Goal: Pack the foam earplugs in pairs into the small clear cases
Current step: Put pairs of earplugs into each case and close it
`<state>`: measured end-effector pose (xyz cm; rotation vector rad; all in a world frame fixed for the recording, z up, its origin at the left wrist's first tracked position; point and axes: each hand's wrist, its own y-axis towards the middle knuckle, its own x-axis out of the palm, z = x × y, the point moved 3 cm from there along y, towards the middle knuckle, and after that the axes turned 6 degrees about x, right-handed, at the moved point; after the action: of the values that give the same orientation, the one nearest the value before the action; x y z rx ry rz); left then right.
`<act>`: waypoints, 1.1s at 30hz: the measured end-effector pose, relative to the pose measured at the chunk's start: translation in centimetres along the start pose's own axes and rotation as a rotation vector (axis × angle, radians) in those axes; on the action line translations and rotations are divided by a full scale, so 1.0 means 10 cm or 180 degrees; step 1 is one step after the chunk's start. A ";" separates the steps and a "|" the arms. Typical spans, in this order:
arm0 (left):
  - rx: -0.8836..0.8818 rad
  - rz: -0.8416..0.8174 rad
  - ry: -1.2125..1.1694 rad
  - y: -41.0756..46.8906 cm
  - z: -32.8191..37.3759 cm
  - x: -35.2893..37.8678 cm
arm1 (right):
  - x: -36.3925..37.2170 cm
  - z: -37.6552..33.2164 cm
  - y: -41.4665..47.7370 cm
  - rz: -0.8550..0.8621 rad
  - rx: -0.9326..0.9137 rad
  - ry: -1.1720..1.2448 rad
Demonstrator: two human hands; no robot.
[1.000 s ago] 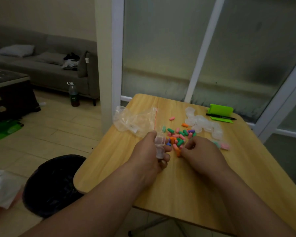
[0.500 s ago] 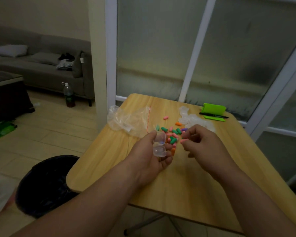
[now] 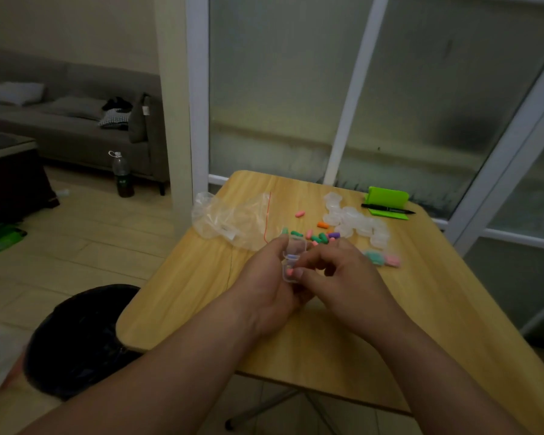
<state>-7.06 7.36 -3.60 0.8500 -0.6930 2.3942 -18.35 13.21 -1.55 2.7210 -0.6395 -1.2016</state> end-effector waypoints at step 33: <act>0.0458 0.0566 0.0313 0.06 0.15 -0.15 | 0.22 0.31 0.31 0.0194 0.0654 -0.0996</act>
<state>-5.74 5.58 -3.82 0.7487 -0.5850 2.6523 -20.34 9.69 -4.35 2.6674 -0.9208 -1.6484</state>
